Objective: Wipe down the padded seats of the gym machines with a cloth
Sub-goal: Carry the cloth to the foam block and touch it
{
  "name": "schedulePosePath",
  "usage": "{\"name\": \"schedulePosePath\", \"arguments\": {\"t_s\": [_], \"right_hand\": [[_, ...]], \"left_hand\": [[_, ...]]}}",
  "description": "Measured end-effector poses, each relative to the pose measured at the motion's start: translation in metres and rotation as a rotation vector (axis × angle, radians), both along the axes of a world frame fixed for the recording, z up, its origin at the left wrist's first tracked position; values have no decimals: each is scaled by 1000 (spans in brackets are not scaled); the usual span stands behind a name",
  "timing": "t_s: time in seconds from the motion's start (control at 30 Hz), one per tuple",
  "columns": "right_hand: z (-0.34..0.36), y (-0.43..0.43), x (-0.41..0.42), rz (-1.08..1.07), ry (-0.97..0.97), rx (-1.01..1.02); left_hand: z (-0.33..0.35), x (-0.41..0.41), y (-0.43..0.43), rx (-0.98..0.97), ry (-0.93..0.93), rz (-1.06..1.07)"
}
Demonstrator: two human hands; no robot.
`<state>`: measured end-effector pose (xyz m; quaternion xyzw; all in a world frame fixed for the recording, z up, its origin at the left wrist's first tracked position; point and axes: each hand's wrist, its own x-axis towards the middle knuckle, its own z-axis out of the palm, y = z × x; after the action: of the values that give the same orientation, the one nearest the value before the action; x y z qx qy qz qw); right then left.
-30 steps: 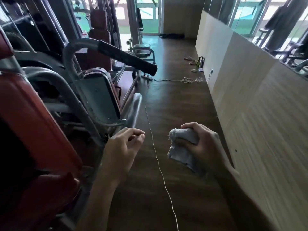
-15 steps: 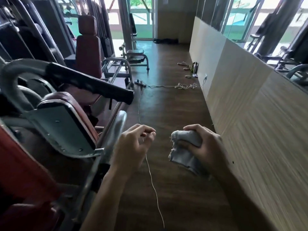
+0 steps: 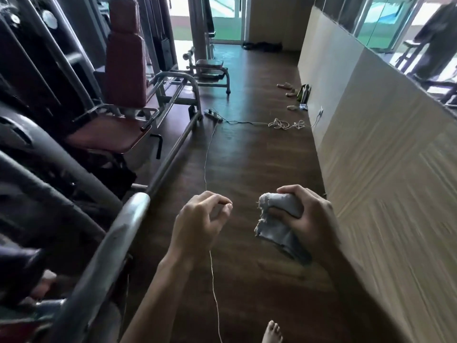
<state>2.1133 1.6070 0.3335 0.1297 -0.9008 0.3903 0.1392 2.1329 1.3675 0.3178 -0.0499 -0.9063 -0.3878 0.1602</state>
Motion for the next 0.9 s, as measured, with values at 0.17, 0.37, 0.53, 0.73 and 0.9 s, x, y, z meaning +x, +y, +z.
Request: {"name": "schedulePosePath", "arguments": {"t_s": [0.17,0.37,0.53,0.73,0.9], "right_hand": [[2,53,-97,40,-33,0],[8,89,-205,88,-27,-3],[7,94,-296,136,-29,9],[4,71,-442,116,-10,15],[13,42,-564,30,-12,-13]], "left_hand": [[-2,-90,55,96,2,18],[5,-182,95,149,32,62],[11,-268,89,145,70,105],[9,-408,67,120,99,111],[16,-551,41,113,85,58]]}}
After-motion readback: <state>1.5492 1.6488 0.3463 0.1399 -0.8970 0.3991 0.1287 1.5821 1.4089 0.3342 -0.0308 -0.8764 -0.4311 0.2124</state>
